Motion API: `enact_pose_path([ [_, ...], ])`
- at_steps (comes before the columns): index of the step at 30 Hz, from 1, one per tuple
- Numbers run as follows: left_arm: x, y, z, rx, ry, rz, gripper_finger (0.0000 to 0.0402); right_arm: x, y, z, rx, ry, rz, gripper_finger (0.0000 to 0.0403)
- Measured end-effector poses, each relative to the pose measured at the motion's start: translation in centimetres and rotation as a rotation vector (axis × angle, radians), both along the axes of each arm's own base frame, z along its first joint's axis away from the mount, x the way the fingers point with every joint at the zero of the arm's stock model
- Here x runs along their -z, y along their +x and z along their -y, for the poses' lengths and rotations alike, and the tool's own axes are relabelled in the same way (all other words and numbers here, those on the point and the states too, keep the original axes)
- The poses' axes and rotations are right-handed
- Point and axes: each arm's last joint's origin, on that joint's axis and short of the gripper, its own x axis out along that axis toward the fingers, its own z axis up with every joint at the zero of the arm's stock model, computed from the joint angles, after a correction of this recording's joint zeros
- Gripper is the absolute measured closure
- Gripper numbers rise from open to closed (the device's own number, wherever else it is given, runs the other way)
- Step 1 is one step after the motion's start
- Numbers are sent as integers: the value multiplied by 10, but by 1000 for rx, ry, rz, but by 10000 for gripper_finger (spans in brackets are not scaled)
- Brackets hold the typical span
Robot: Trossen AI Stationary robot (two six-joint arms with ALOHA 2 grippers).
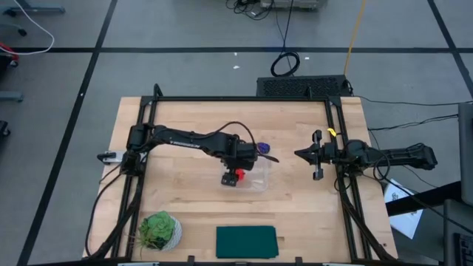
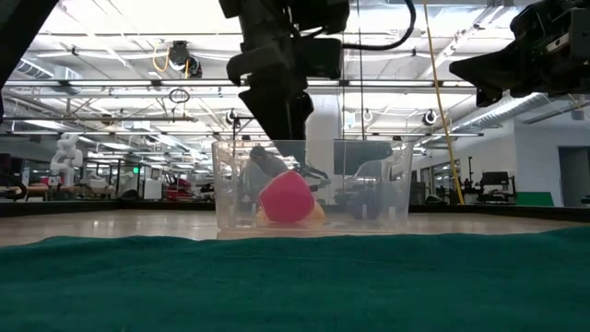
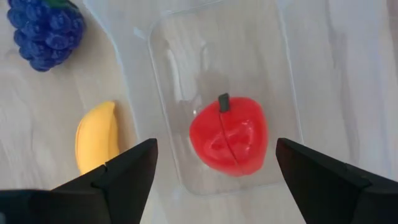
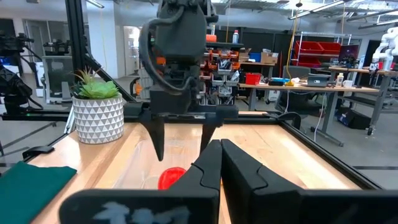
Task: Pick and placing Produce into tupperware
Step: Put the grapes into the transparent bin
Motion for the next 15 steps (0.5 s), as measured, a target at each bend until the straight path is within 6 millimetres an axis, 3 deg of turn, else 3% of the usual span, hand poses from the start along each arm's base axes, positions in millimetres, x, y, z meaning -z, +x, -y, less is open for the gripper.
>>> enact_pose_path([
  [6,-4,0,4,12,1,0,85,0,0,0,0,0,0,403],
  [15,-3,-2,4,11,9,-21,220,0,0,0,0,0,0,403],
])
